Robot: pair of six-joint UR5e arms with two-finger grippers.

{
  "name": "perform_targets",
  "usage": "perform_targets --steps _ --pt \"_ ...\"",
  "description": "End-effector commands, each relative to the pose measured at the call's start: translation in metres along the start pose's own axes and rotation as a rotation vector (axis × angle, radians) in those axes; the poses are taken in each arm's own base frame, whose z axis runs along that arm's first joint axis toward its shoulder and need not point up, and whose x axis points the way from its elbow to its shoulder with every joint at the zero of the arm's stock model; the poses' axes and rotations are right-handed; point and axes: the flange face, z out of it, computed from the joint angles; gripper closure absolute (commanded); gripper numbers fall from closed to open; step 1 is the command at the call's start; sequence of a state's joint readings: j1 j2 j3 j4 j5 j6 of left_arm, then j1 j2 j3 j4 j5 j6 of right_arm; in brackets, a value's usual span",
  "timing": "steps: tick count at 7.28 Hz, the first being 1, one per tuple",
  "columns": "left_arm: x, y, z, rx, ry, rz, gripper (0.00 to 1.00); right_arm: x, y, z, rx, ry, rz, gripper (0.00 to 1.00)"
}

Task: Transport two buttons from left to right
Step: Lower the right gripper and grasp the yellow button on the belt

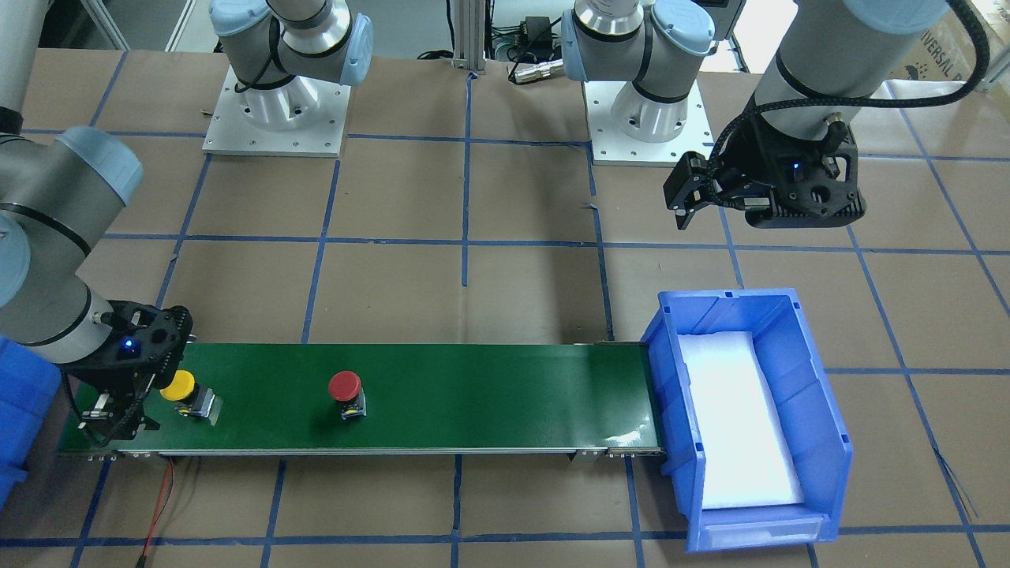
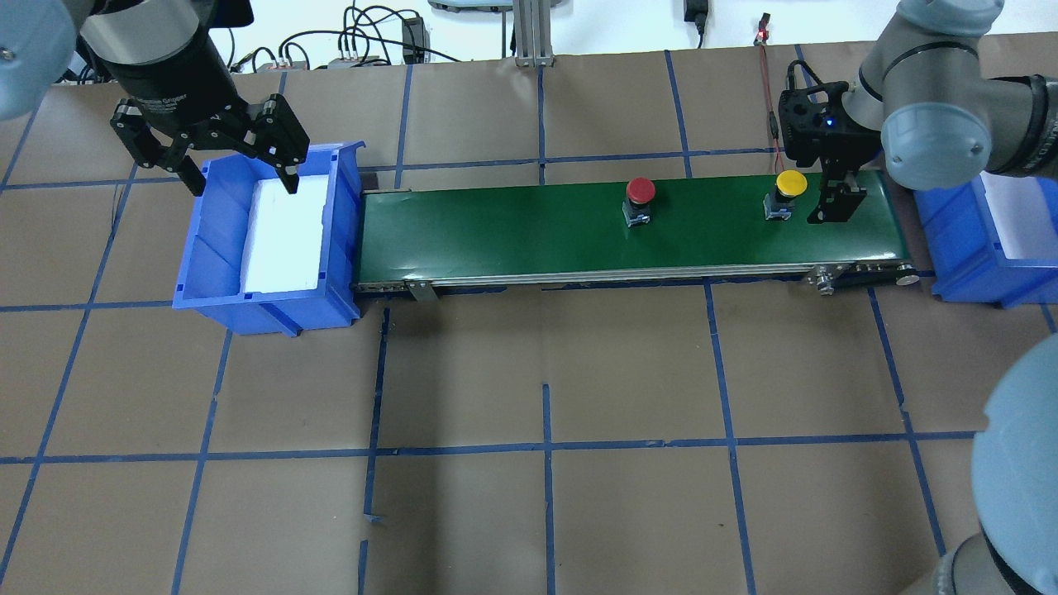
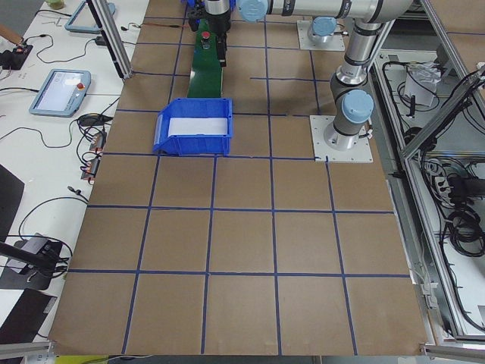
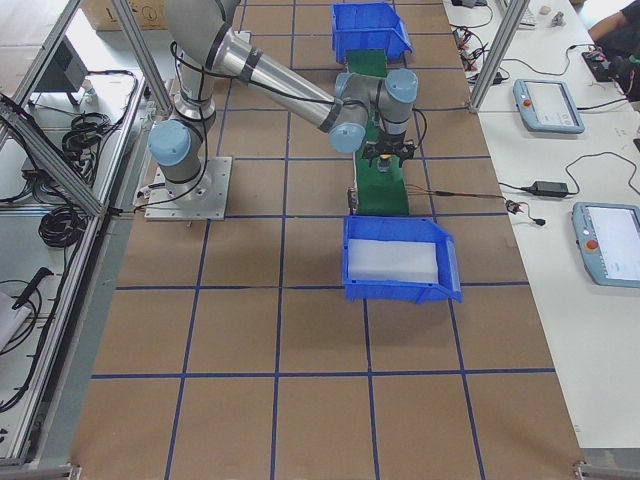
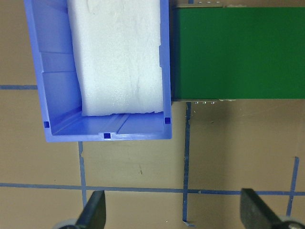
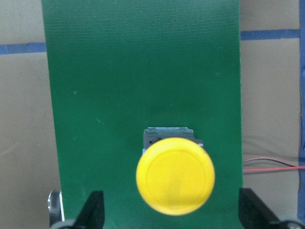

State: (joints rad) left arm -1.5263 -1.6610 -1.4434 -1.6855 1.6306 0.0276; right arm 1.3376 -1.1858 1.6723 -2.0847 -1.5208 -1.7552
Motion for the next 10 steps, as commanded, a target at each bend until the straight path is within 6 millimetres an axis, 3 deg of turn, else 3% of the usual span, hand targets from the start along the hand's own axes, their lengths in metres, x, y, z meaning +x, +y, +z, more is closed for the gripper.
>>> perform_targets --steps 1,5,7,9,10 --pt "-0.0009 -0.0005 -0.0006 0.002 0.000 -0.002 0.00 0.0006 0.0004 0.0036 0.000 -0.006 -0.001 0.01" --pt "-0.0009 0.0001 -0.0014 0.004 0.000 -0.002 0.00 0.0016 0.0006 0.0021 -0.002 -0.002 -0.003 0.06" --pt "-0.0008 -0.0006 -0.0014 0.004 0.002 -0.002 0.00 0.0032 0.0011 0.0020 -0.004 -0.001 -0.018 0.32" --pt "-0.0010 -0.0014 -0.0023 0.007 0.000 -0.002 0.00 0.0029 0.0022 0.0036 -0.005 -0.004 -0.032 0.75" --pt "-0.0010 -0.0008 -0.0023 0.007 0.000 -0.002 0.00 0.0015 0.0059 0.0048 -0.032 -0.013 -0.050 0.87"
